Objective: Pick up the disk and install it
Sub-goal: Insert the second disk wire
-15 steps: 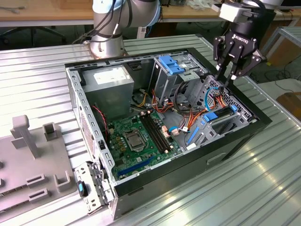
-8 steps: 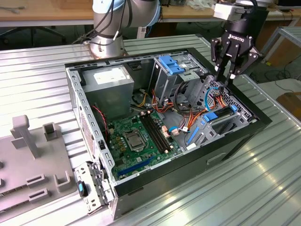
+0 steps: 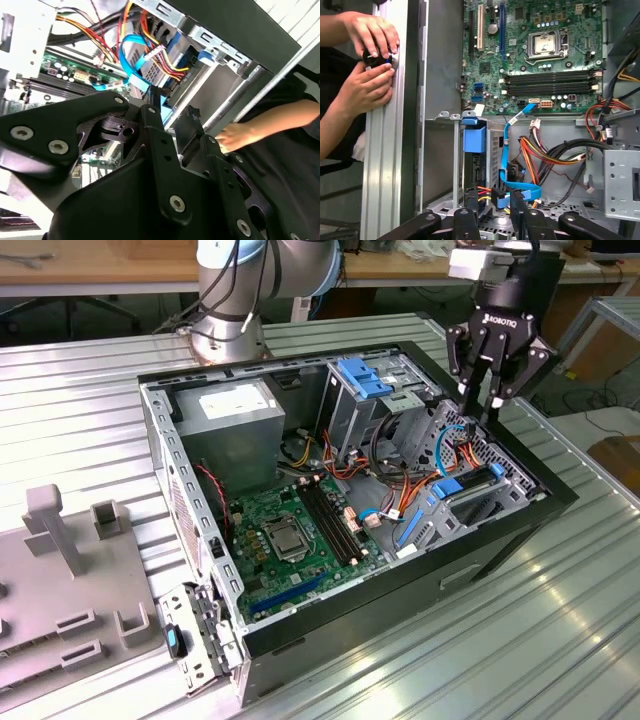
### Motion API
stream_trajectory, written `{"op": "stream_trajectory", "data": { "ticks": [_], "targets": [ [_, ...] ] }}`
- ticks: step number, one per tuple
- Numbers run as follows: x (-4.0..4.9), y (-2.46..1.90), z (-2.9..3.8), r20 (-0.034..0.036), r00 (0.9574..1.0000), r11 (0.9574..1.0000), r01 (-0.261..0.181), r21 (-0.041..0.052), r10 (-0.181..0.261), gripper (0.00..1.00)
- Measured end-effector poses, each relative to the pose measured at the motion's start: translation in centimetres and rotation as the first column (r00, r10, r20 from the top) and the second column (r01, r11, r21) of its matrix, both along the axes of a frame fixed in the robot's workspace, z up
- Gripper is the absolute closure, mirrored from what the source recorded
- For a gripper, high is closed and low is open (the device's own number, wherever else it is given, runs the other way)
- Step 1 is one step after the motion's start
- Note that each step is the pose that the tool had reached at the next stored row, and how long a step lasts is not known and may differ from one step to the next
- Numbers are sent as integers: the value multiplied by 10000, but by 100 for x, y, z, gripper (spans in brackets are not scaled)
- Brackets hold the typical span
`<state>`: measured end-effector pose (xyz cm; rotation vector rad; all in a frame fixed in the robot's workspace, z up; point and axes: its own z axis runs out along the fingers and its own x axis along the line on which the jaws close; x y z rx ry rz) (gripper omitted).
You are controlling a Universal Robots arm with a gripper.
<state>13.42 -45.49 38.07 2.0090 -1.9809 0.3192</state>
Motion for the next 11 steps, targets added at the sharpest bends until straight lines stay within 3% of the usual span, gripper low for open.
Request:
{"op": "stream_trajectory", "data": {
  "ticks": [2, 4, 6, 9, 10, 11],
  "targets": [
    [0, 9, -21, 0, 10000, 10000, -2, -37, 2, 61],
    [0, 44, -51, 0, 10000, 10000, -12, -48, 12, 61],
    [0, 116, -68, 0, 10000, 10000, -23, -64, 23, 61],
    [0, 145, -92, 0, 10000, 10000, -27, -85, 27, 61],
    [0, 145, -100, 0, 10000, 9999, -27, -159, 27, 61],
    [0, 146, -105, 0, 10000, 9995, -26, -311, 26, 61]
  ]
}}
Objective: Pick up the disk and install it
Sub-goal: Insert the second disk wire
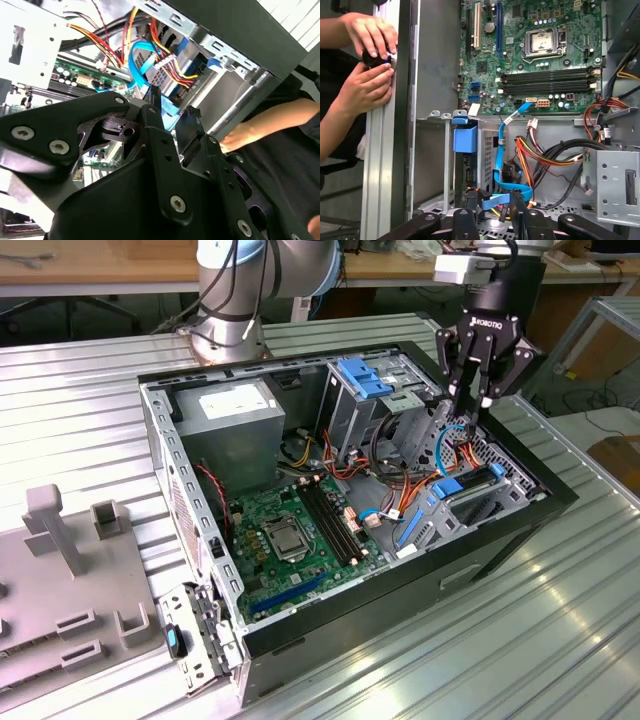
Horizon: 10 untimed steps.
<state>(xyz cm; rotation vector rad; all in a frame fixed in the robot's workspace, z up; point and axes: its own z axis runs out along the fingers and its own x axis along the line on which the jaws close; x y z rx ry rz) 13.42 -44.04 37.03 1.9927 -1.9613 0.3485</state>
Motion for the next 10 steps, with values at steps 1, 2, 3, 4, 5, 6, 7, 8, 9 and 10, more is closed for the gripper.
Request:
{"op": "stream_trajectory", "data": {
  "ticks": [1, 2, 3, 4, 5, 6, 7, 8, 9, 10],
  "targets": [
    [0, -1, -3, 1, 10000, 9996, 0, -268, 0, 61],
    [0, 2, -15, 1, 10000, 9989, 0, -469, 0, 61],
    [0, 6, -25, 0, 10000, 9988, 0, -484, 0, 61],
    [0, 9, -33, 0, 10000, 9988, 0, -486, 0, 61],
    [0, 11, -37, 0, 10000, 9988, 0, -485, 0, 61],
    [0, 13, -41, 1, 10000, 9988, 0, -485, 0, 61],
    [0, 13, -43, 0, 10000, 9988, 0, -486, 1, 61],
    [0, 14, -47, 1, 10000, 9988, 0, -489, 0, 61],
    [0, 14, -50, 1, 10000, 9988, 0, -492, 0, 61],
    [0, 14, -51, 1, 10000, 9988, 0, -496, 0, 61]
  ]
}}
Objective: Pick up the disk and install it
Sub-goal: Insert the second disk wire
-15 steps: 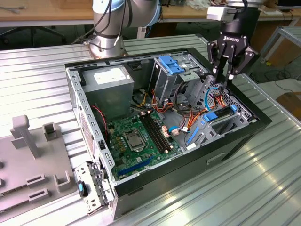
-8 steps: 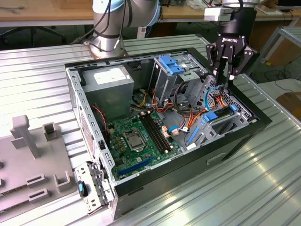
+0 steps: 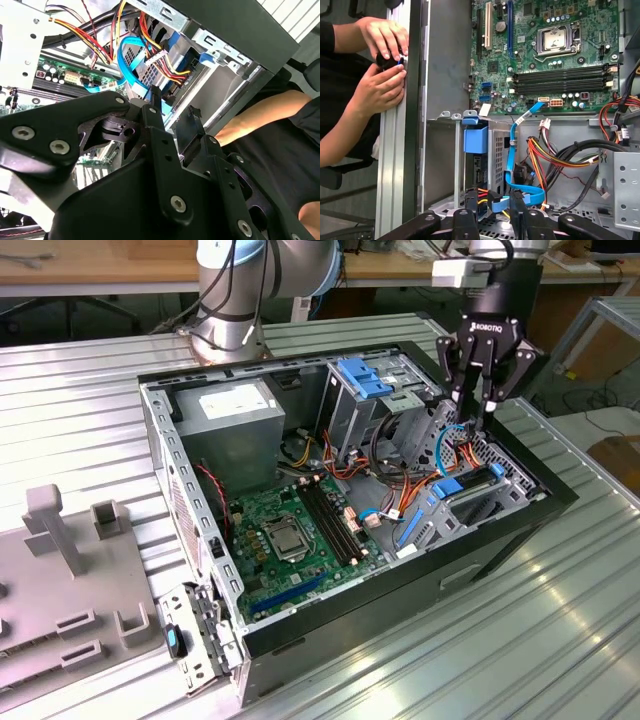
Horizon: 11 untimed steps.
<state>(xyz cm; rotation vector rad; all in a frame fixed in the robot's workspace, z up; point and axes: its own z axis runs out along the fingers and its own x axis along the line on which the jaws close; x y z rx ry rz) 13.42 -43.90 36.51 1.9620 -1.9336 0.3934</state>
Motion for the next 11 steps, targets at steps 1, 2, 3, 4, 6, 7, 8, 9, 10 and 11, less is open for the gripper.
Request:
{"op": "stream_trajectory", "data": {
  "ticks": [1, 2, 3, 4, 6, 7, 8, 9, 10, 11],
  "targets": [
    [0, 0, 0, 0, 10000, 10000, 0, 0, 0, 61],
    [0, 0, -1, 0, 10000, 10000, 0, 1, 0, 61],
    [0, 0, -5, 0, 10000, 10000, 0, 2, 0, 61],
    [0, 0, -6, 0, 10000, 10000, 0, 1, 0, 61],
    [0, 0, -9, 0, 10000, 10000, 0, 0, 0, 61],
    [0, 0, -10, 0, 10000, 10000, 0, 1, 0, 62],
    [0, 0, -11, 0, 10000, 10000, 0, 1, 0, 70],
    [0, 0, -13, 0, 10000, 10000, 0, 0, 0, 70],
    [0, 0, -14, 0, 10000, 10000, 0, 1, 0, 70],
    [0, 0, -15, 0, 10000, 10000, 0, -1, 0, 70]
  ]
}}
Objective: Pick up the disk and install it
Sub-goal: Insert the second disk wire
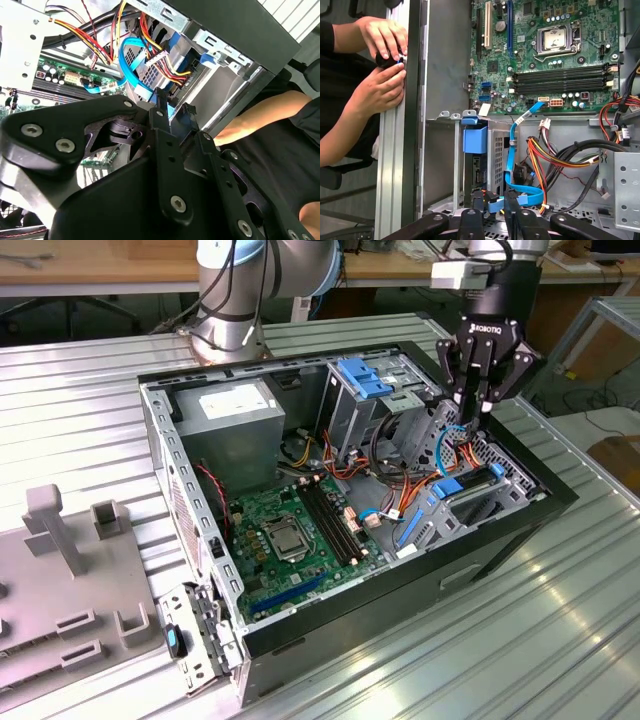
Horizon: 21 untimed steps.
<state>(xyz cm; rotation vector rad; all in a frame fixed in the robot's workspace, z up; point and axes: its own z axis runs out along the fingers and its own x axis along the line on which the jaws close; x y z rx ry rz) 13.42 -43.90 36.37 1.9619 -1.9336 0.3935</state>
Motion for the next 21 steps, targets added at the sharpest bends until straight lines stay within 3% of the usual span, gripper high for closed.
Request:
{"op": "stream_trajectory", "data": {
  "ticks": [5, 13, 18, 21],
  "targets": [
    [0, 0, -7, 0, 10000, 10000, 0, -15, 0, 70],
    [0, 0, -48, 7, 10000, 9987, 1, -506, 0, 70],
    [2, 2, -122, 7, 10000, 9982, 0, -599, 0, 70],
    [2, 2, -125, 8, 10000, 9982, 0, -607, 1, 71]
  ]
}}
